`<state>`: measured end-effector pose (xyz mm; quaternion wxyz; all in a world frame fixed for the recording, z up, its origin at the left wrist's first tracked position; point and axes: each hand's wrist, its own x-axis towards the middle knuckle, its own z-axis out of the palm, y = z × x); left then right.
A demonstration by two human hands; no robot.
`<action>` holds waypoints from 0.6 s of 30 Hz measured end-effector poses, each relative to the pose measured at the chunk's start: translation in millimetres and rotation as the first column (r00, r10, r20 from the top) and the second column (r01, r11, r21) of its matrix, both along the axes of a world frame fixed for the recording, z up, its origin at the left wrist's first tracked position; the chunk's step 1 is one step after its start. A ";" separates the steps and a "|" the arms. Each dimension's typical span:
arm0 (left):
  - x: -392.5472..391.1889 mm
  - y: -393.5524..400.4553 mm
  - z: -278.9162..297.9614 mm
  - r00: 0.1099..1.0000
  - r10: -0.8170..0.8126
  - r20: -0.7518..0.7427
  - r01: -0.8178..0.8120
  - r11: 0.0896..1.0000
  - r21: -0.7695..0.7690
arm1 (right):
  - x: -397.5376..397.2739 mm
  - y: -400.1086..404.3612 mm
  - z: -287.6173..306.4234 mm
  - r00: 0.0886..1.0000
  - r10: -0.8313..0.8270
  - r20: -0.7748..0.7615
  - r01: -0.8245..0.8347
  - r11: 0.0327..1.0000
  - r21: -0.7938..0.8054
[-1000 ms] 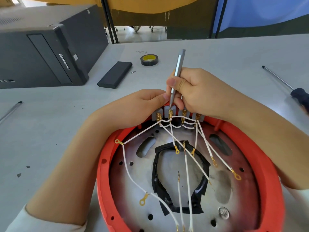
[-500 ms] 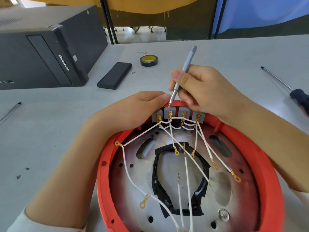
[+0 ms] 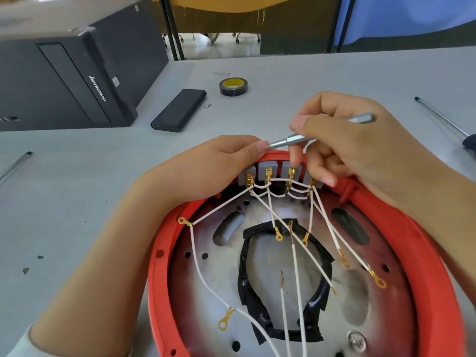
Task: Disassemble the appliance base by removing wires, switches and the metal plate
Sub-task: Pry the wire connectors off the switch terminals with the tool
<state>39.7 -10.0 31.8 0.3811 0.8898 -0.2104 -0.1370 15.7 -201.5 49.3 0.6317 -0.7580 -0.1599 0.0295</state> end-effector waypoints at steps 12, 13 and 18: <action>-0.4 -0.9 -0.2 1.000 0.006 0.008 -0.006 1.000 -0.001 | -1.9 1.6 -5.2 0.984 -0.095 0.148 0.126 0.967 -0.220; -0.5 -1.1 0.0 1.000 0.013 0.017 -0.013 1.000 0.000 | -1.2 1.8 -5.6 0.984 -0.094 0.149 0.127 0.964 -0.233; -1.5 -2.0 1.1 0.999 0.014 0.036 -0.015 1.000 0.008 | -1.6 2.4 -5.2 0.982 -0.077 0.170 0.124 0.950 -0.287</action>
